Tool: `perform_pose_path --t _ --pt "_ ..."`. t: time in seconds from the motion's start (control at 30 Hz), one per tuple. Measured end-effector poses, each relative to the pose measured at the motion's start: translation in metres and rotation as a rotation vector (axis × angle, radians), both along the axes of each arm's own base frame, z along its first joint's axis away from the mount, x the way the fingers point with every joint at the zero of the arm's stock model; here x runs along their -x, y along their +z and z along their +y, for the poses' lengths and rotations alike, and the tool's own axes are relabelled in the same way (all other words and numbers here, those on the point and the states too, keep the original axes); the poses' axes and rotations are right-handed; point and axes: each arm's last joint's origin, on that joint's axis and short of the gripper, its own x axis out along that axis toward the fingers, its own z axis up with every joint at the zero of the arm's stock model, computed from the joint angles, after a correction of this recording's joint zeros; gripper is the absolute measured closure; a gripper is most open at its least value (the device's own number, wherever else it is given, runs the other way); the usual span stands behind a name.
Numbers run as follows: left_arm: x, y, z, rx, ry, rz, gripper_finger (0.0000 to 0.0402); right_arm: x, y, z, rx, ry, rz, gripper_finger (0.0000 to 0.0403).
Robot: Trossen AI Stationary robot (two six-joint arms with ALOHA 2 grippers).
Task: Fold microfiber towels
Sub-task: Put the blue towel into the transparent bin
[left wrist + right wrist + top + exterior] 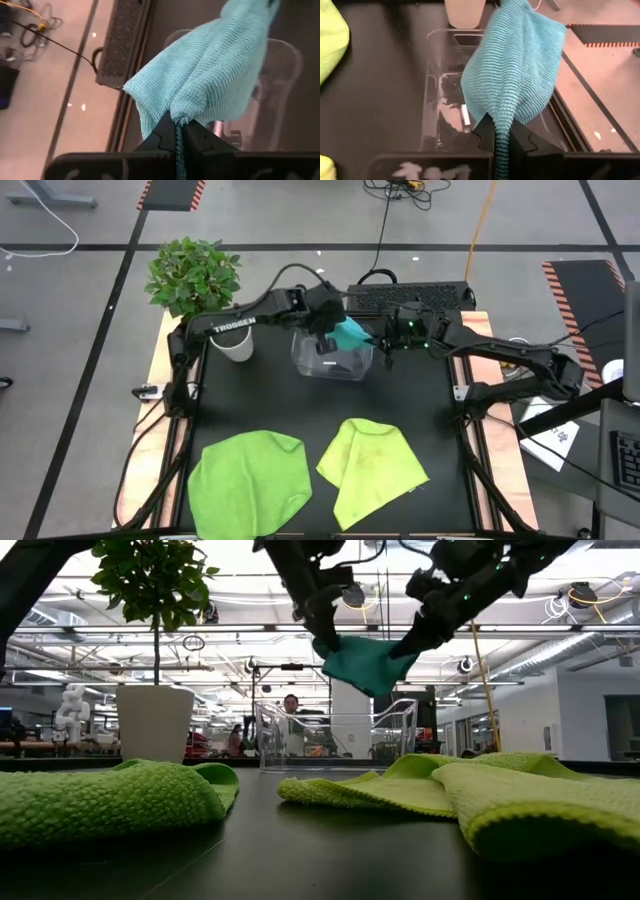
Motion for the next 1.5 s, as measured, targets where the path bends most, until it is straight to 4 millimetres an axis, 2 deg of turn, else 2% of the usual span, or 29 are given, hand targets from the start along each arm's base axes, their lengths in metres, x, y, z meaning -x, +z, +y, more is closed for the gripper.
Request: perform_pose_path --t 0.23,0.4,0.67,0.9,1.13,1.5 --pt "0.006 -0.038 0.027 0.029 0.006 0.017 0.0398 -0.009 -0.022 -0.024 0.027 -0.006 0.053 0.0399" --pt "0.008 -0.065 0.032 0.043 -0.009 0.025 0.0398 -0.016 -0.041 -0.031 -0.009 -0.010 0.109 0.0399" --pt "0.011 -0.079 0.032 0.064 -0.012 0.046 0.0398 -0.020 -0.046 -0.034 0.001 0.002 0.114 0.0399" --pt "0.012 -0.091 0.033 0.004 -0.017 0.077 0.0398 -0.022 -0.049 -0.035 0.051 0.037 0.135 0.0399" --pt "0.013 -0.106 0.018 0.048 -0.030 0.119 0.0398 -0.027 -0.070 -0.031 -0.010 0.073 0.232 0.0399" --pt "0.009 -0.110 -0.010 0.078 -0.055 0.190 0.0396 -0.035 -0.076 -0.017 -0.012 0.133 0.267 0.0398"
